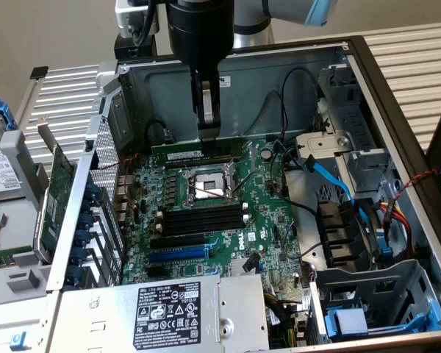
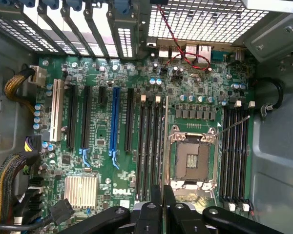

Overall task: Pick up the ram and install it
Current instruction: 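Insert the ram into the slot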

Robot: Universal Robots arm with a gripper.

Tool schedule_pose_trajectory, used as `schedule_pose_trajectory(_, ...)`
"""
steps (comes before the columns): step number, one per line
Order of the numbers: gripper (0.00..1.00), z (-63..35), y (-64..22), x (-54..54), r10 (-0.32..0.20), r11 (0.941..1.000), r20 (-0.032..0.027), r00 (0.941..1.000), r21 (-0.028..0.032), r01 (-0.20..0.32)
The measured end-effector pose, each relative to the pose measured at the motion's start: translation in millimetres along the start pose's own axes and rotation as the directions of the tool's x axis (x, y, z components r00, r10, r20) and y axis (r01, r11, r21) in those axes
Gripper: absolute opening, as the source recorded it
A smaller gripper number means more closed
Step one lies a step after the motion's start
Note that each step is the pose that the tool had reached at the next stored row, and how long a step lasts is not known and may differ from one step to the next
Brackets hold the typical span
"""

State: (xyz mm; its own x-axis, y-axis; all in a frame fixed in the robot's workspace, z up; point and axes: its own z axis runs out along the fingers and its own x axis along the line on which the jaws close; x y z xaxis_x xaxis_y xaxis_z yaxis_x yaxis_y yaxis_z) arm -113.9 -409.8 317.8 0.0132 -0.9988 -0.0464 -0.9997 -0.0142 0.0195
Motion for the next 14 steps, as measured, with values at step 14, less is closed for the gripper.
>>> schedule_pose_trajectory(14,0.13,18.4,-0.3,1.6,0.000,1.0000,-0.0049,1.0000,0.0001,0.000)
